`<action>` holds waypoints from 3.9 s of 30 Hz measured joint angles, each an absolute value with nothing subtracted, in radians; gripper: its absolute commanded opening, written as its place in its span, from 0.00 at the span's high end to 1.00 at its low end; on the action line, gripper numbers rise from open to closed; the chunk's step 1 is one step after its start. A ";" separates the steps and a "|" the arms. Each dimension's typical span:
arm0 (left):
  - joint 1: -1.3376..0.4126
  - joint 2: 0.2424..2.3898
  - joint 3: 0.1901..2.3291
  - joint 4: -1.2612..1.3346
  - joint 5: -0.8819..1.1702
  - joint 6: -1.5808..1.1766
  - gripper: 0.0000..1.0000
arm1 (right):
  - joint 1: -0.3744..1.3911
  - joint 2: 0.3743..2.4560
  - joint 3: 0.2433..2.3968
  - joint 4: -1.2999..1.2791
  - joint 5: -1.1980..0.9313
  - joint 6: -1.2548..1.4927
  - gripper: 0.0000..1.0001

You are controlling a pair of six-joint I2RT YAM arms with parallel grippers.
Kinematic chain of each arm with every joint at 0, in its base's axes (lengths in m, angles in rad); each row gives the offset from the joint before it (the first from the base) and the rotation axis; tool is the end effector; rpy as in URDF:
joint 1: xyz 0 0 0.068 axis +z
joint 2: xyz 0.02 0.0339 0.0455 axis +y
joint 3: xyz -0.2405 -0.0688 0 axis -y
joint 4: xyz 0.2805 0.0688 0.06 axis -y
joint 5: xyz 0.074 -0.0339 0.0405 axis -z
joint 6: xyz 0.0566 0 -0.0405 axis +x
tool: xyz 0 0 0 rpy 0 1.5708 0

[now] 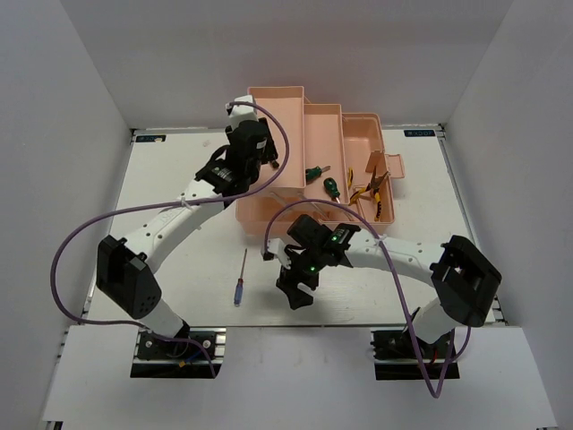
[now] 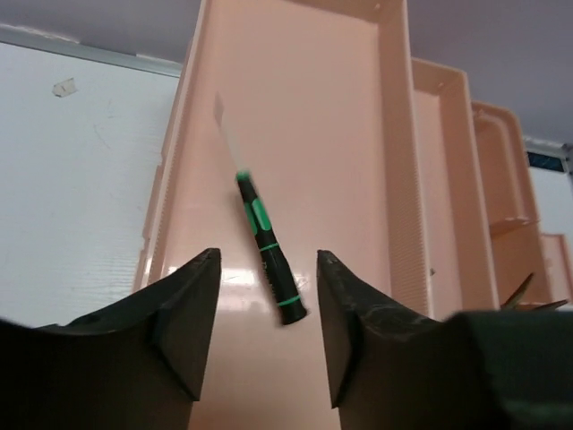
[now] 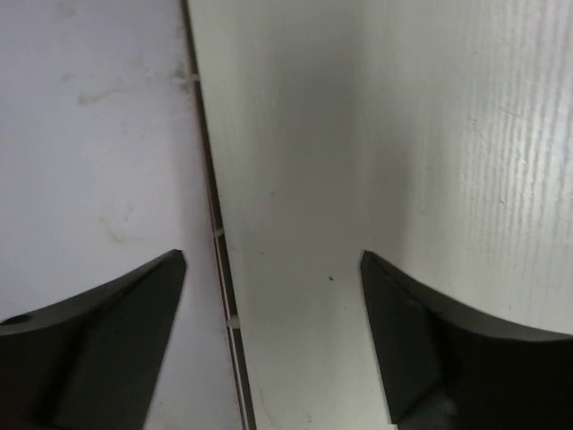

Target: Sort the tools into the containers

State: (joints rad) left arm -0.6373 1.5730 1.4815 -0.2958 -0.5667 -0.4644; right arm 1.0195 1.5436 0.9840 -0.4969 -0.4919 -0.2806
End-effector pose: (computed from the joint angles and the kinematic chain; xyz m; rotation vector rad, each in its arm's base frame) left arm 0.3541 -0.2243 0.3421 -0.2025 1.8889 -0.1933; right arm 0.1574 0.3070 0.1480 -1.7776 2.0433 0.8892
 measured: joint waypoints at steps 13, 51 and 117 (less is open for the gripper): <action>-0.616 1.449 1.472 -0.370 -0.556 -0.453 0.28 | 1.076 1.813 1.249 -0.447 -0.347 -0.052 0.45; -0.614 0.581 0.954 -0.884 -0.761 -0.749 0.18 | 1.197 2.191 1.681 -0.557 0.106 0.569 0.84; -0.614 0.626 0.867 -0.844 -0.657 -0.785 0.18 | 0.859 1.803 2.032 -0.530 0.178 -0.207 1.00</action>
State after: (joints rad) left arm -0.6140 0.6262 0.8673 -0.8440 -0.6571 -0.7853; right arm 0.8585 1.8027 2.0323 -0.5297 0.1776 -0.2070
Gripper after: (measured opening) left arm 0.821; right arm 0.011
